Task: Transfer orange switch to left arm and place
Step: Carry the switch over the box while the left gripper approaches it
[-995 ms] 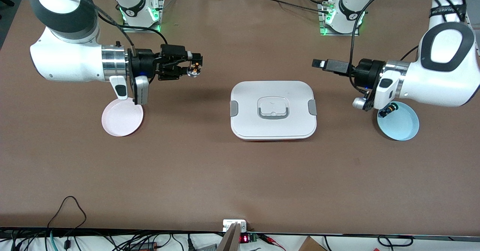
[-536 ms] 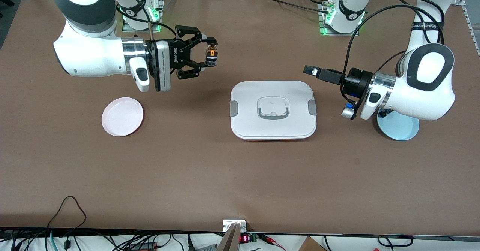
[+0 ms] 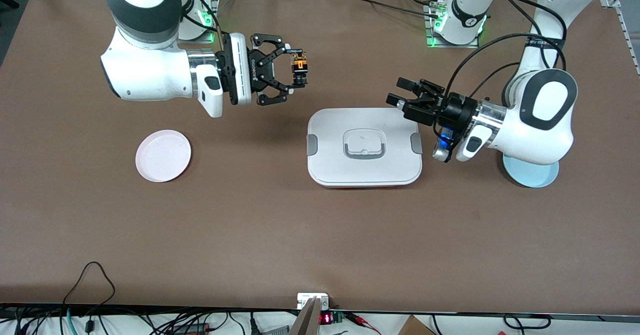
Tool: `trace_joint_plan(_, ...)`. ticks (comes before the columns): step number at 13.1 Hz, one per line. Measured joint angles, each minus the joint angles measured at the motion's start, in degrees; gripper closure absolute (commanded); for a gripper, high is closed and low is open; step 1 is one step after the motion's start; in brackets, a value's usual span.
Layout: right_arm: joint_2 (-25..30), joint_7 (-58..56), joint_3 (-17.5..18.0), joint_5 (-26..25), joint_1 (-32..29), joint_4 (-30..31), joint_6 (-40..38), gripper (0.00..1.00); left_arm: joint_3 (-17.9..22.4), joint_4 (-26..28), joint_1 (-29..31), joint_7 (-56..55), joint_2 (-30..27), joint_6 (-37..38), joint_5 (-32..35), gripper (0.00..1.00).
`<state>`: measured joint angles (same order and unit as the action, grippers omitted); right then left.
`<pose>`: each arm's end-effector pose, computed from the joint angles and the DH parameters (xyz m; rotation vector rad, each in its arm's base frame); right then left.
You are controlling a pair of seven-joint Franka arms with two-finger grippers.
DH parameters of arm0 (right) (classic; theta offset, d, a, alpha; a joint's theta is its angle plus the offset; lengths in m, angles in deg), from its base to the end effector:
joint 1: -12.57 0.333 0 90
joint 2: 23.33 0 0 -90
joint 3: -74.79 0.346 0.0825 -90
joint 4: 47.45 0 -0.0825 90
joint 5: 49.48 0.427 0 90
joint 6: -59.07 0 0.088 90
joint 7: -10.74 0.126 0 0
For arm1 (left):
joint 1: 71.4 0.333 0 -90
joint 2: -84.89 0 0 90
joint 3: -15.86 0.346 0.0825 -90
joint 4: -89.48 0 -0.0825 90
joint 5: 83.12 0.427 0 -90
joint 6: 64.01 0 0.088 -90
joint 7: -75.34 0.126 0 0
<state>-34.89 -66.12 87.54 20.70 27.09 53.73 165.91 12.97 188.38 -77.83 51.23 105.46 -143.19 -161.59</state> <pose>0.5630 0.3795 0.4971 -1.5492 -1.2323 -0.4673 0.6222 -0.2374 0.4371 1.6787 0.4616 -1.0436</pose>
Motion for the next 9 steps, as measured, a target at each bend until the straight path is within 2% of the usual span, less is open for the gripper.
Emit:
trace_joint_plan(2, -0.8, -5.2, 0.0, 3.3, 0.2, 0.0, 0.2, 1.00, -1.4, -0.4, -2.3, 2.6, -0.4, -4.4, -1.2, 0.00)
trace_joint_plan(5, -2.7, -14.4, 0.0, 11.3, 0.9, 0.1, 2.0, 1.00, -5.7, -0.5, -4.0, 9.5, -1.2, -11.8, -3.2, 0.00)
trace_joint_plan(9, -4.0, -20.0, 0.0, 17.2, 2.1, 0.1, 5.6, 1.00, -6.9, 0.1, -4.0, 14.1, -2.5, -13.5, -10.2, 0.01)
